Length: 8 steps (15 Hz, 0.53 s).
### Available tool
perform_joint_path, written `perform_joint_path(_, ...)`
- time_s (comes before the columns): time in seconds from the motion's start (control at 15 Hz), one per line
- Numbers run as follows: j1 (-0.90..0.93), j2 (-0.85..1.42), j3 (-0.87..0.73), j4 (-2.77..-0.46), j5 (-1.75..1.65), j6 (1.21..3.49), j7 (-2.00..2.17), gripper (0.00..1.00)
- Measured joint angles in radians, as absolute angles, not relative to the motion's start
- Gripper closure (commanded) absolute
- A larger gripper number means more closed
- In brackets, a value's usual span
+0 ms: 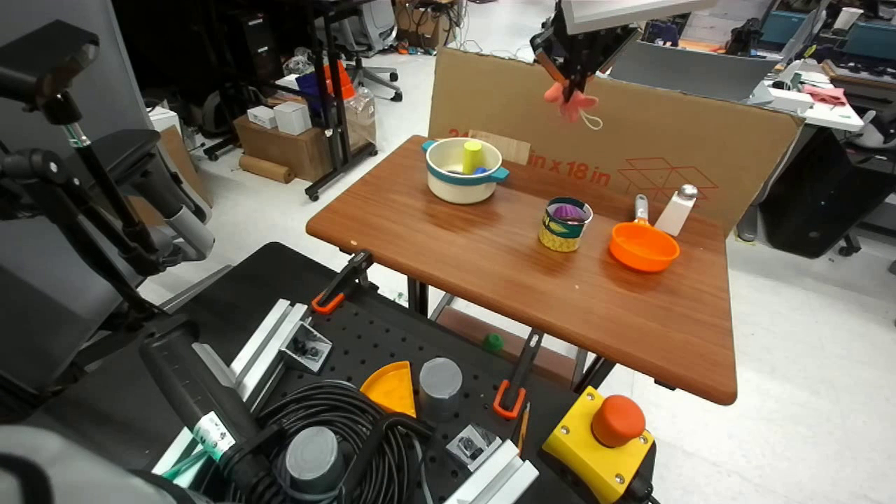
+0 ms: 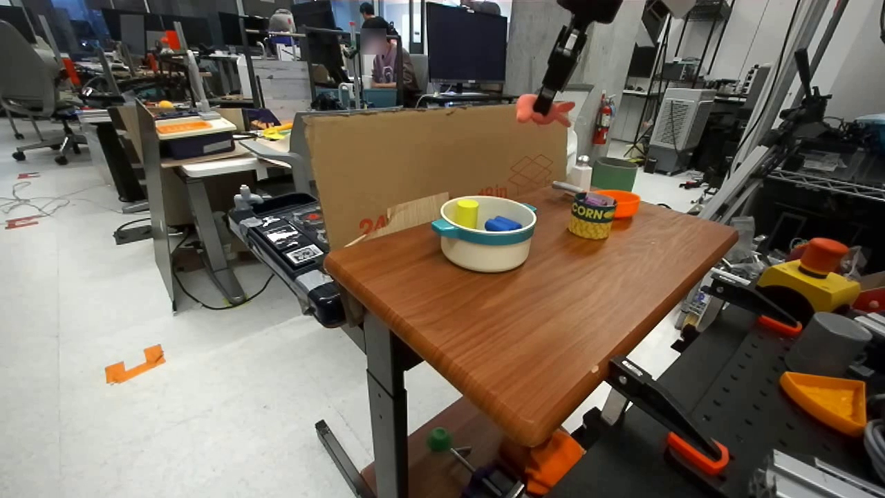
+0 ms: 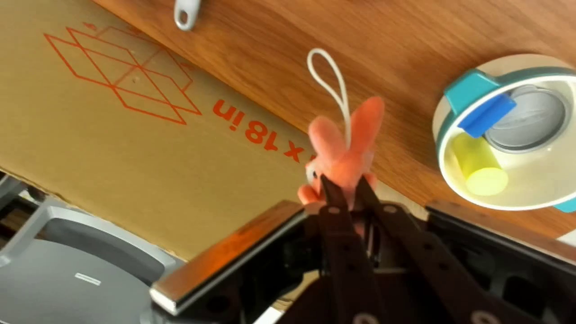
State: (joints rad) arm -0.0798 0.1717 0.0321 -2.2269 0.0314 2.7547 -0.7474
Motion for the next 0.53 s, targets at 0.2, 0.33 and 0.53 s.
perform_joint_path(0.2,-0.096,0.168,-0.024,-2.228,-0.017,2.766,-0.664,0.98)
perform_joint_path(0.33,-0.113,0.166,-0.052,-2.227,-0.037,2.766,-0.619,0.98)
perform_joint_path(0.53,-0.128,0.167,-0.085,-2.227,-0.091,2.76,-0.533,0.98)
